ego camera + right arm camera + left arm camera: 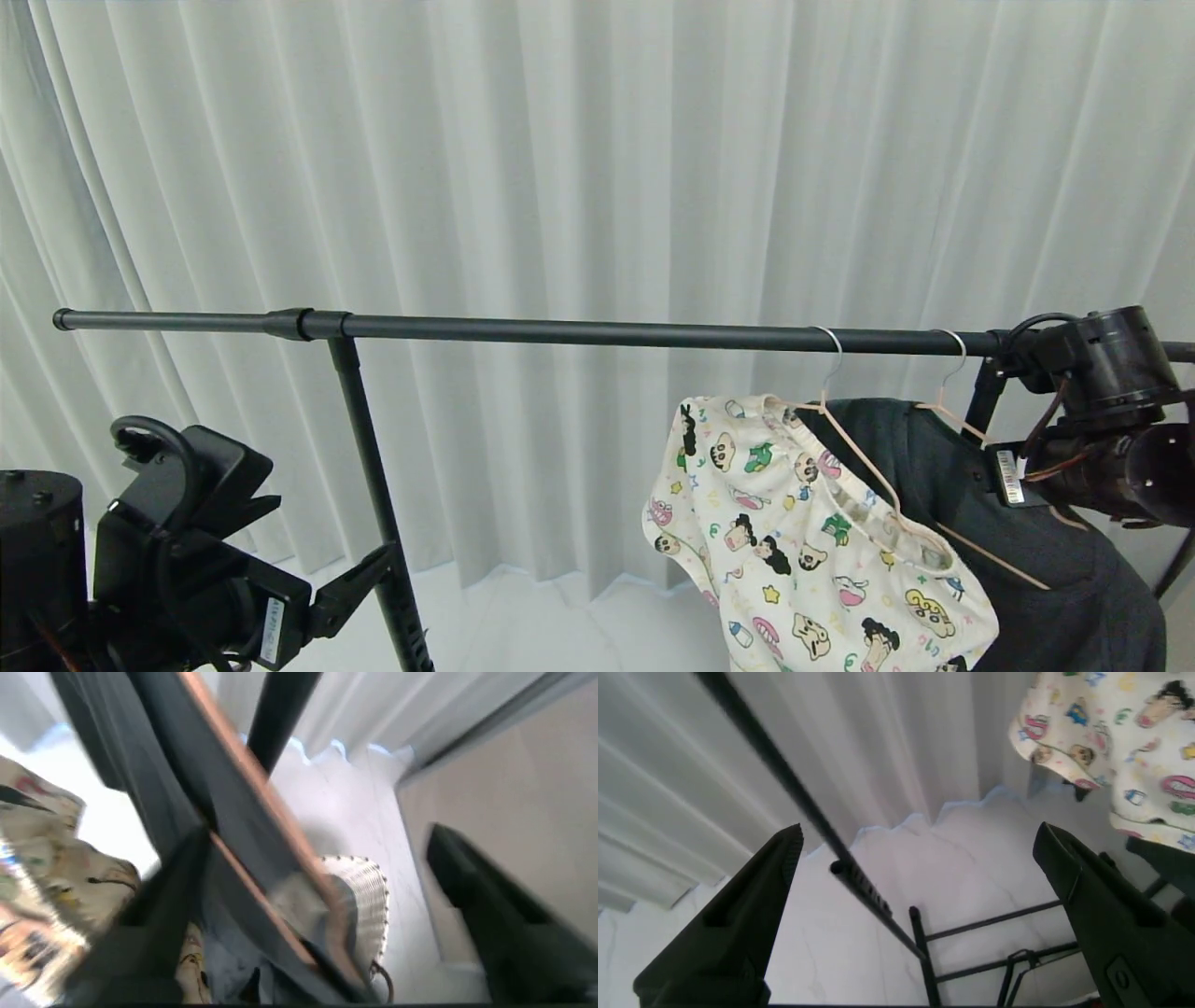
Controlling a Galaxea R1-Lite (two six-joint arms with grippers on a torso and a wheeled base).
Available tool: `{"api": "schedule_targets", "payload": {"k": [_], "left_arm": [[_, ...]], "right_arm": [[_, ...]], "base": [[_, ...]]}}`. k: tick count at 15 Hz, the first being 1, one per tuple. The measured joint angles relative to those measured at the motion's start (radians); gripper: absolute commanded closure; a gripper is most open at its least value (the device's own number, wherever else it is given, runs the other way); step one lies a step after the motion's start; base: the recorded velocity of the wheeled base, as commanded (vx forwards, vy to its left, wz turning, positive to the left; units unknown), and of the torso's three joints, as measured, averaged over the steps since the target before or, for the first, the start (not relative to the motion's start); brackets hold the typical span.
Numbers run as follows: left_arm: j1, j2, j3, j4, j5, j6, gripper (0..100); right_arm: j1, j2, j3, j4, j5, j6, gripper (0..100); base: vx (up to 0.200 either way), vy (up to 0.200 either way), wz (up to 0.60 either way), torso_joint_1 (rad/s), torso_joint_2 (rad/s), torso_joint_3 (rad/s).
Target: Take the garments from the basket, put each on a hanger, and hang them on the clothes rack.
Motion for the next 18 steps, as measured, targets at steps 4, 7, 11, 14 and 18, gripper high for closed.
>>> {"api": "schedule_targets", "payload": {"k": [4,7,11,14,18], "left_arm": [[0.091,-0.007,0.001,0.0,0.001,0.001,0],[0.154,-0.015,0.004,0.0,0.018,0.001,0],[0.19,-0.031,-0.004,0.0,0.042,0.0,0],[0.195,-0.046,0.002,0.001,0.051,0.001,0],[0.197,-0.062,0.004,0.0,0.067,0.001,0]], "right_arm": [[0.01,-0.174,0.011,0.028,0.003,-0.001,0],[0.001,-0.312,0.049,0.079,0.003,-0.019,0],[-0.097,-0.453,0.155,0.045,0.002,-0.225,0],[-0.133,-0.504,0.234,-0.075,0.001,-0.263,0],[-0.139,-0.539,0.283,-0.1,0.003,-0.263,0]], "base": [[0.0,0.0,0.0,0.0,0.0,0.0],[0.0,0.0,0.0,0.0,0.0,0.0],[-0.05,0.0,0.0,0.001,0.0,0.003],[-0.2,0.0,0.0,0.019,0.0,-0.002],[-0.2,0.0,0.0,-0.007,0.0,0.005]]}}
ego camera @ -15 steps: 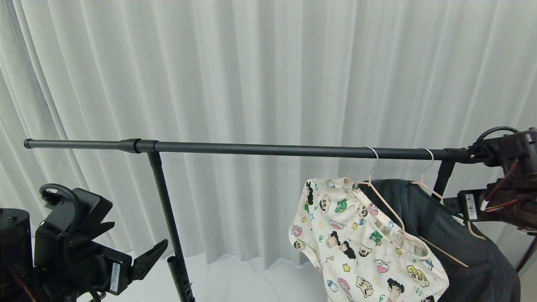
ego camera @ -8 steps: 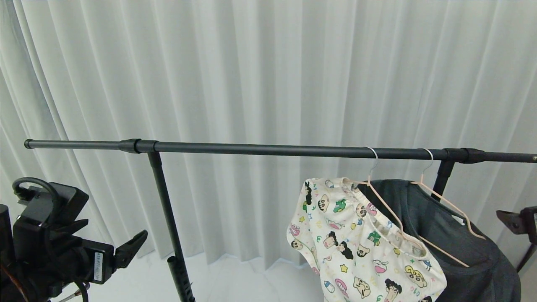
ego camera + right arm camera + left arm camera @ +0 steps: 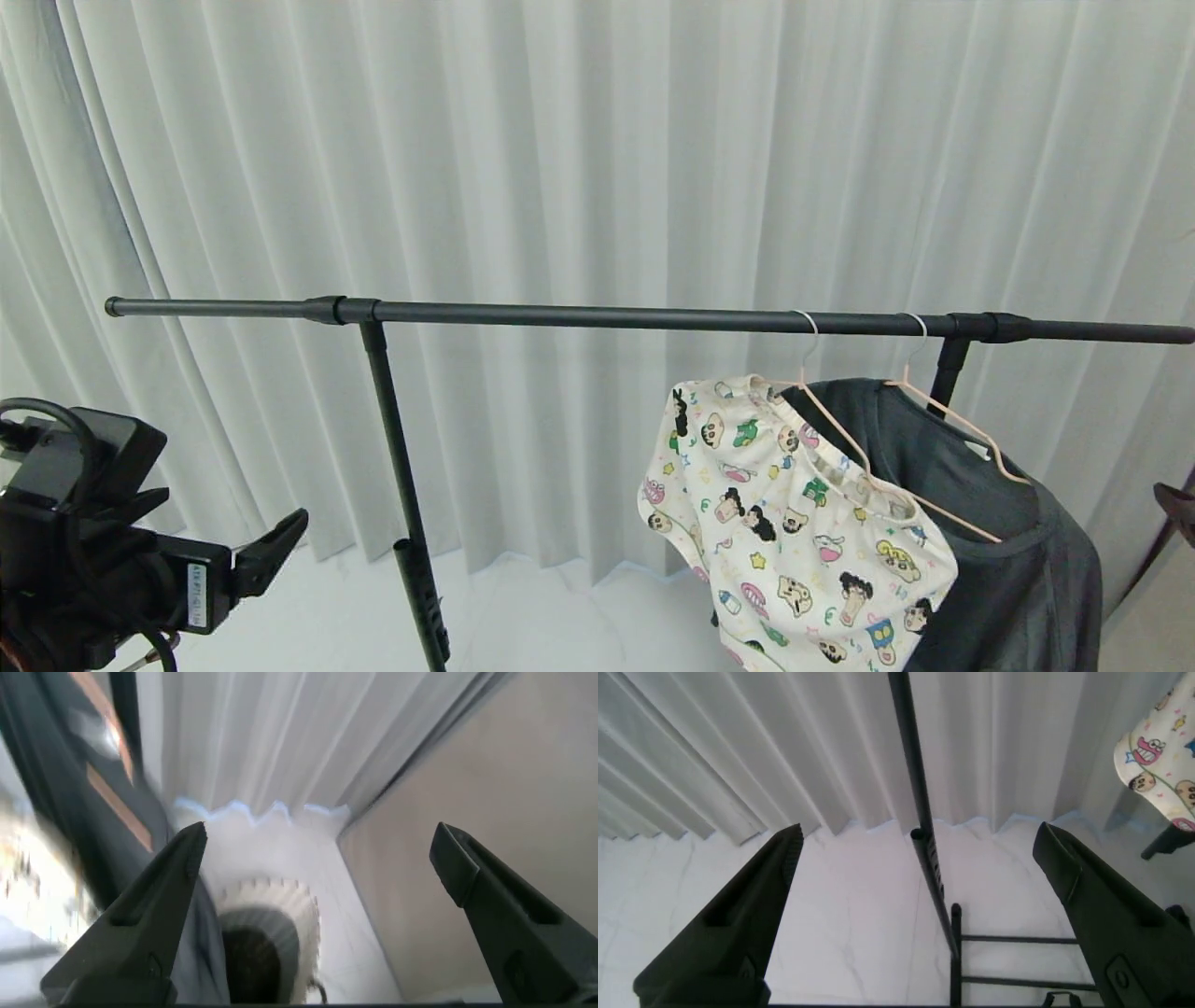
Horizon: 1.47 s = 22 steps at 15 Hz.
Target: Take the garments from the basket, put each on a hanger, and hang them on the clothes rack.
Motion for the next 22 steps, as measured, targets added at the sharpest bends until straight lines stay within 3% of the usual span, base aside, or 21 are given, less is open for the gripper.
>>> {"api": "schedule_targets", "payload": {"k": [7,11,15,17,22], "left_arm": [[0.001,-0.004,0.023,0.0,0.002,-0.001,0],[0.003,-0.059,0.116,0.001,0.003,-0.001,0],[0.004,-0.171,0.249,0.005,0.041,-0.001,0],[0.003,-0.243,0.282,0.057,0.069,-0.005,0],[0.044,-0.536,0.295,0.327,0.143,-0.014,0]], "right_arm": [[0.001,-0.019,0.028,-0.033,0.003,0.001,0],[-0.016,-0.051,0.09,-0.017,-0.022,-0.002,0],[-0.064,-0.121,0.124,0.081,-0.026,-0.002,0],[-0.092,-0.202,0.168,0.173,-0.027,-0.002,0],[-0.223,-0.496,0.26,0.473,-0.028,-0.005,0]], "base": [[-0.2,0.0,0.0,0.001,0.0,0.001],[-0.2,0.0,0.0,0.001,0.0,0.002],[-0.2,0.0,0.0,0.002,0.0,0.004],[-0.2,0.0,0.0,0.002,0.0,0.005],[-0.16,0.0,0.0,0.002,0.0,0.004]]}}
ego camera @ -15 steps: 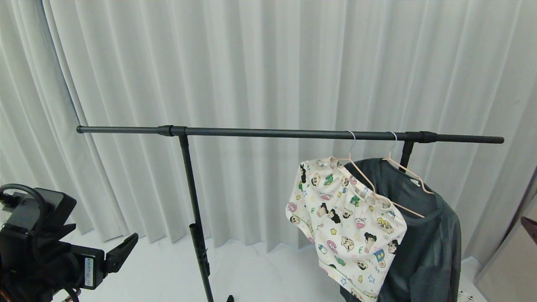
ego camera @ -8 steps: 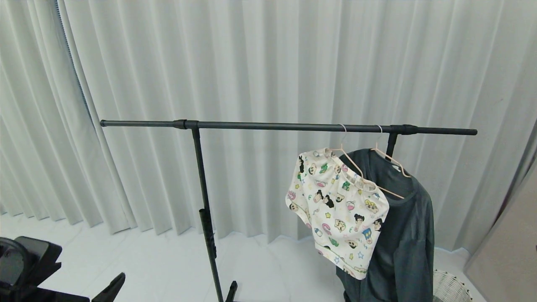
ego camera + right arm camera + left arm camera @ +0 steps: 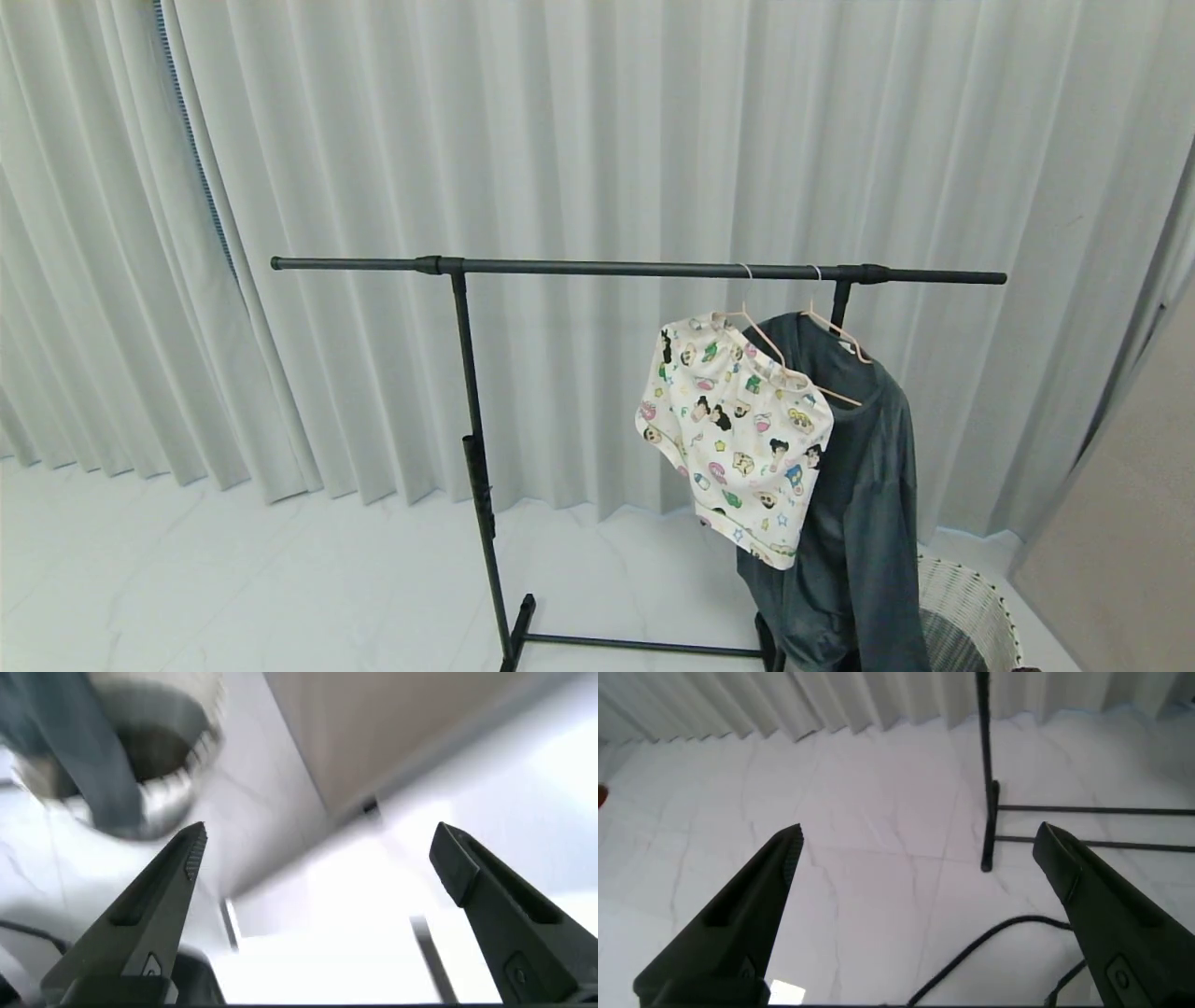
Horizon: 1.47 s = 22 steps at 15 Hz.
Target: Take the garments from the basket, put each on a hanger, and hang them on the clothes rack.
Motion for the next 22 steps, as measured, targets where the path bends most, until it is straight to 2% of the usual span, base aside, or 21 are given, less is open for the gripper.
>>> {"api": "schedule_targets", "payload": {"k": [2,4,5,7,11,13,14,15,16,17,18,19,20,21,22], "left_arm": [[0.077,-0.111,-0.002,0.044,0.014,-0.038,0],[0.127,-0.206,-0.003,0.054,0.017,-0.076,0],[0.137,-0.258,-0.003,0.056,0.016,-0.083,0],[0.135,-0.378,-0.003,0.058,0.013,-0.088,0],[0.105,-0.536,-0.001,0.06,0.04,-0.173,0],[0.102,-0.56,-0.001,0.061,0.044,-0.169,0],[0.102,-0.567,-0.001,0.06,0.011,-0.11,0],[0.101,-0.572,-0.001,0.058,-0.056,-0.083,0],[0.101,-0.574,-0.001,0.058,-0.166,-0.079,0],[0.101,-0.575,-0.001,0.059,-0.282,-0.078,0],[0.101,-0.576,0.0,0.081,-0.355,-0.097,0],[0.101,-0.576,0.0,0.098,-0.357,-0.147,0],[0.101,-0.576,-0.001,0.105,-0.35,-0.203,0],[0.101,-0.576,-0.001,0.108,-0.345,-0.193,0],[0.101,-0.576,-0.002,0.109,-0.344,-0.186,0]], "right_arm": [[-0.053,-0.122,0.027,0.028,0.014,0.001,0],[-0.064,-0.246,0.059,-0.024,0.106,0.003,0],[-0.063,-0.304,0.084,-0.082,0.156,0.012,0],[-0.056,-0.375,0.156,-0.267,0.212,0.031,0],[-0.051,-0.419,0.203,-0.279,0.228,0.061,0],[-0.05,-0.425,0.21,-0.291,0.218,0.063,0],[-0.05,-0.427,0.221,-0.344,0.218,0.059,0],[-0.05,-0.428,0.247,-0.413,0.225,0.057,0],[-0.05,-0.428,0.268,-0.492,0.245,0.058,0],[-0.05,-0.428,0.287,-0.502,0.263,0.069,0],[-0.05,-0.429,0.294,-0.506,0.306,0.077,0],[-0.05,-0.429,0.297,-0.504,0.35,0.081,0],[-0.05,-0.429,0.298,-0.504,0.453,0.08,0],[-0.05,-0.429,0.299,-0.504,0.541,0.079,0],[-0.05,-0.429,0.301,-0.504,0.592,0.074,0]], "base": [[0.0,0.0,0.0,0.0,0.0,0.0],[0.0,0.0,0.0,0.0,0.0,0.0],[0.0,0.0,0.0,0.0,0.0,0.0],[0.0,0.0,0.0,0.0,0.0,0.0],[0.0,0.0,0.0,0.0,0.0,0.0],[0.0,0.0,0.0,0.0,0.0,0.0],[0.0,0.0,0.0,0.0,0.0,0.0],[0.0,0.0,0.0,0.0,0.0,0.0],[0.0,0.0,0.0,0.0,0.0,0.0],[0.0,0.0,0.0,0.0,0.0,0.0],[0.0,0.0,0.0,0.0,0.0,0.0],[0.0,0.0,0.0,0.0,0.0,0.0],[0.0,0.0,0.0,0.0,0.0,0.0],[0.0,0.0,0.0,0.0,0.0,0.0],[0.0,0.0,0.0,0.0,0.0,0.0]]}}
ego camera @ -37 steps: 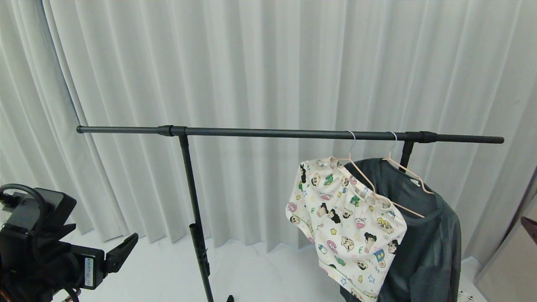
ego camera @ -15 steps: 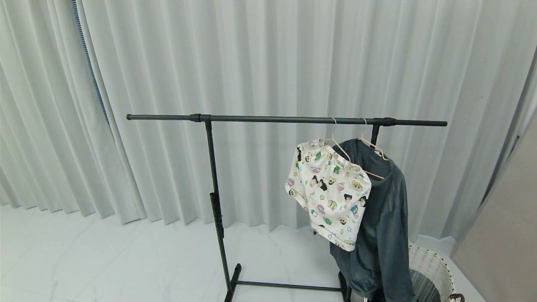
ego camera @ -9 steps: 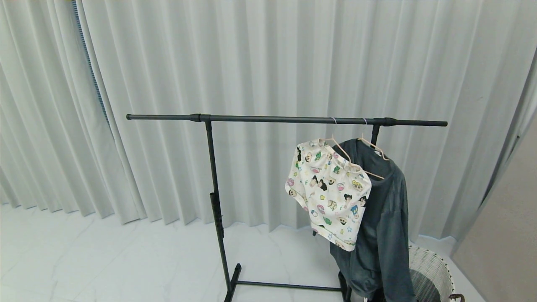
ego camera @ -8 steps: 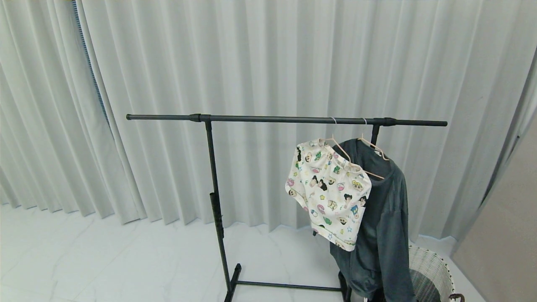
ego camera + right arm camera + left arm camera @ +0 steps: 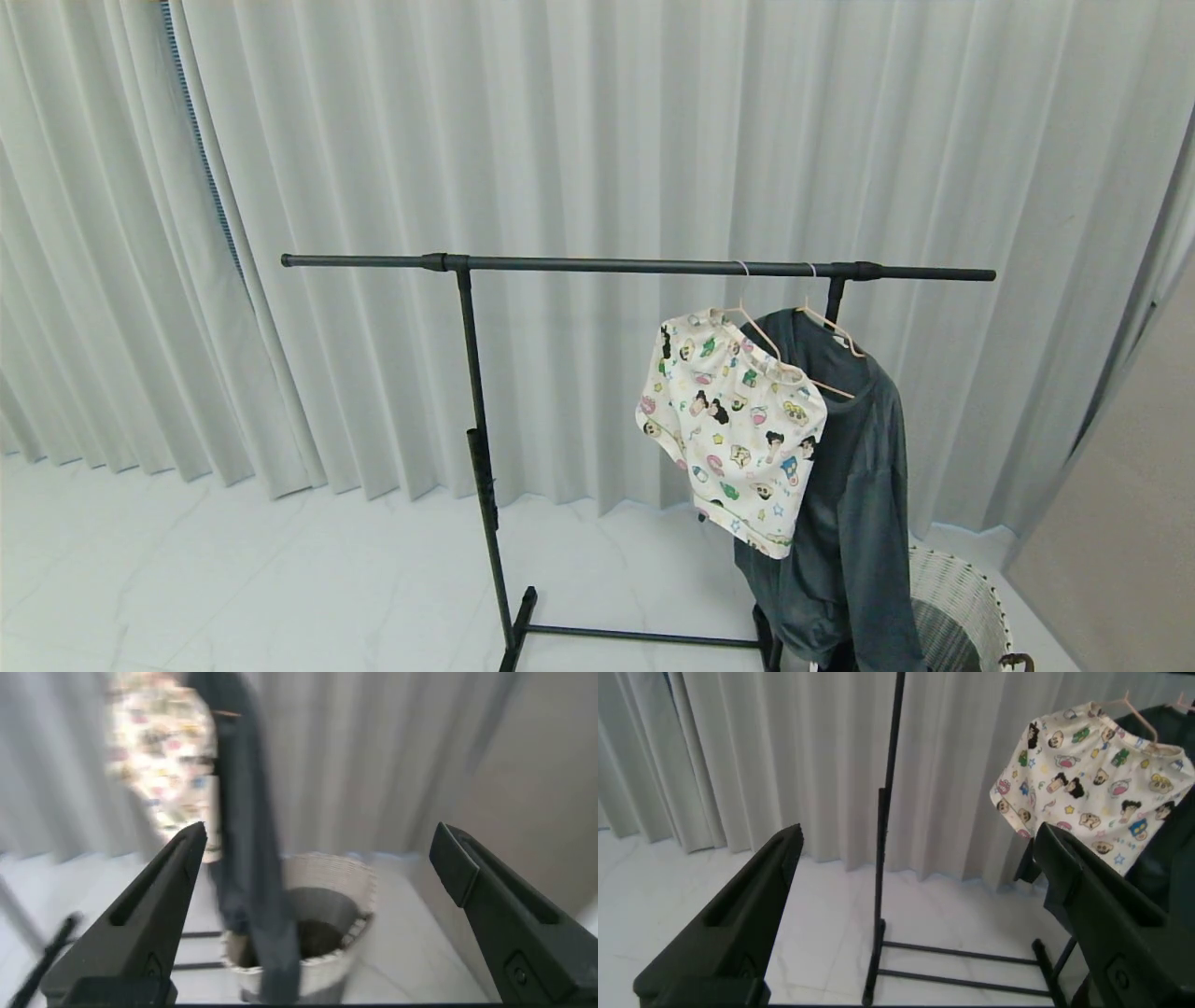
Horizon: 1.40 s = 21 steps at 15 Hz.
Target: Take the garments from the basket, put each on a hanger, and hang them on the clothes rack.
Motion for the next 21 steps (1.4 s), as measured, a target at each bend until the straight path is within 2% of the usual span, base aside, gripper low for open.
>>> {"api": "schedule_targets", "payload": {"k": [3,8,12,16,21], "left_arm": [[0.0,-0.001,0.0,0.001,0.001,0.001,0],[0.0,-0.001,0.0,0.001,0.001,0.001,0],[0.0,-0.001,0.0,0.001,0.001,0.001,0],[0.0,-0.001,0.0,0.001,0.001,0.001,0],[0.0,-0.001,0.0,0.001,0.001,0.001,0]], "right_arm": [[0.0,0.0,0.001,0.0,0.032,-0.017,0],[0.0,0.0,0.002,0.011,0.139,-0.039,0],[0.012,0.0,0.002,0.013,0.166,-0.046,0],[0.077,-0.055,0.002,0.014,0.168,-0.05,0],[0.084,-0.086,0.002,0.013,0.165,-0.032,0]], "base": [[0.0,0.0,0.0,0.0,0.0,0.0],[0.0,0.0,0.0,0.0,0.0,0.0],[0.0,0.0,0.0,0.0,0.0,0.0],[0.0,0.0,0.0,0.0,0.0,0.0],[0.0,0.0,0.0,0.0,0.0,0.0]]}}
